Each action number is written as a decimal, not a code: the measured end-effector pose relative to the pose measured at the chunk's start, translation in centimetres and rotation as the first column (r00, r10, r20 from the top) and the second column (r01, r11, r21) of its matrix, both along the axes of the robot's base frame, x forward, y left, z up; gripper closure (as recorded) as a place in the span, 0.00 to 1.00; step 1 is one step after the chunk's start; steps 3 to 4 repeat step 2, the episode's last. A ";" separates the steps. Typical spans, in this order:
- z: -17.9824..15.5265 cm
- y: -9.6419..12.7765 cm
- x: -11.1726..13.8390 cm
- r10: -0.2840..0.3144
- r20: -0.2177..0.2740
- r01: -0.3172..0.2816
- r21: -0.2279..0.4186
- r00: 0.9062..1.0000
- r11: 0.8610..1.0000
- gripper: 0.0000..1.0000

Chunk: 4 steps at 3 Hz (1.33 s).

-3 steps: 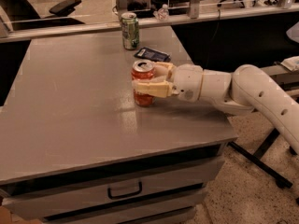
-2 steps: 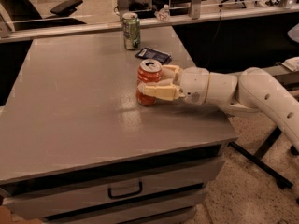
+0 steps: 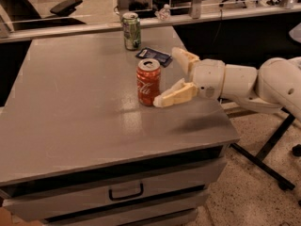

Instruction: Place coke can upright

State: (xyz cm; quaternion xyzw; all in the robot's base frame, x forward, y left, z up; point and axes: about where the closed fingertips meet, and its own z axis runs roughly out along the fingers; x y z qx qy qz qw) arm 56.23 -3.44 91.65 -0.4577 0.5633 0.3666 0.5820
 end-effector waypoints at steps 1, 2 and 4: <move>3.3 -3.6 -1.1 -0.087 0.037 0.090 -0.078 0.995 0.993 0.00; 3.3 -3.6 -1.1 -0.087 0.037 0.090 -0.078 0.995 0.993 0.00; 3.3 -3.6 -1.1 -0.087 0.037 0.090 -0.078 0.995 0.993 0.00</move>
Offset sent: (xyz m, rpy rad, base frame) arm -0.0085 -0.0337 0.0269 -0.0684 -0.0263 -0.0797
